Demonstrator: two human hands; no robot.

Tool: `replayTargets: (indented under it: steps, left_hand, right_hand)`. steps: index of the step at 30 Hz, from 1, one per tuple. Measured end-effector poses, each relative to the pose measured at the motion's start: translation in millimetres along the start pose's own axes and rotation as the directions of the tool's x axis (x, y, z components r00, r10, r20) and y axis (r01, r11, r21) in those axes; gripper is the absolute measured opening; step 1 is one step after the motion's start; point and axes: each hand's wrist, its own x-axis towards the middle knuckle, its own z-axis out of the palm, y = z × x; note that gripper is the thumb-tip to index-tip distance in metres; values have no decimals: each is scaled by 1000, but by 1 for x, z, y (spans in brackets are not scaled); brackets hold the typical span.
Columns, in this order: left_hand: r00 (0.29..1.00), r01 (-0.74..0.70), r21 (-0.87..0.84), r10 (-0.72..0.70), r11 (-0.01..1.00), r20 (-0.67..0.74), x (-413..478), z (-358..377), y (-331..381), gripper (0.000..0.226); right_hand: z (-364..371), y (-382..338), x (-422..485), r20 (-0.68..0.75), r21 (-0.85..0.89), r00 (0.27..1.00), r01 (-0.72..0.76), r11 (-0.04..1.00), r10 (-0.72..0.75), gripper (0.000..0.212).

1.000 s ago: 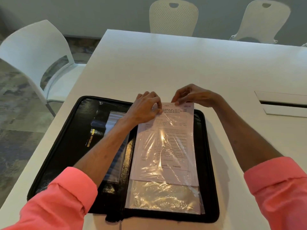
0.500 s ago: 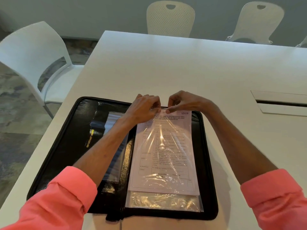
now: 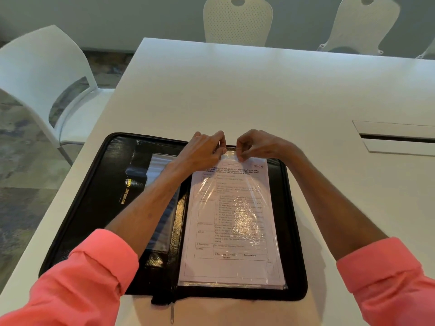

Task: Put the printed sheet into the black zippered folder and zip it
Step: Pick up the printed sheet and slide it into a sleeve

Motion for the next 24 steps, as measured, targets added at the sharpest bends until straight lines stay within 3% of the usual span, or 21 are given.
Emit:
replayTargets:
  steps: [5,9,14,19,24]
  left_hand:
    - [1000,16,-6,-16,1000,13,1,3,1,10]
    - [999,32,9,-32,999,7,1,6,2,13]
    - [999,34,27,-33,999,-31,-4,7,5,15]
    - [997,37,36,-34,999,-68,-11,4,7,27]
    - [994,59,80,-51,995,-96,-17,9,12,40]
  right_hand:
    - [2,4,-4,-5,58,1000,-20,998,20,11]
    - [5,6,-7,-46,119,998,-39,992,44,27]
    - [7,11,-11,-110,136,989,-85,987,100,15]
    - [9,11,-20,-288,51,945,-144,988,152,6]
    - [16,-2,-29,-478,-24,874,-116,993,91,9]
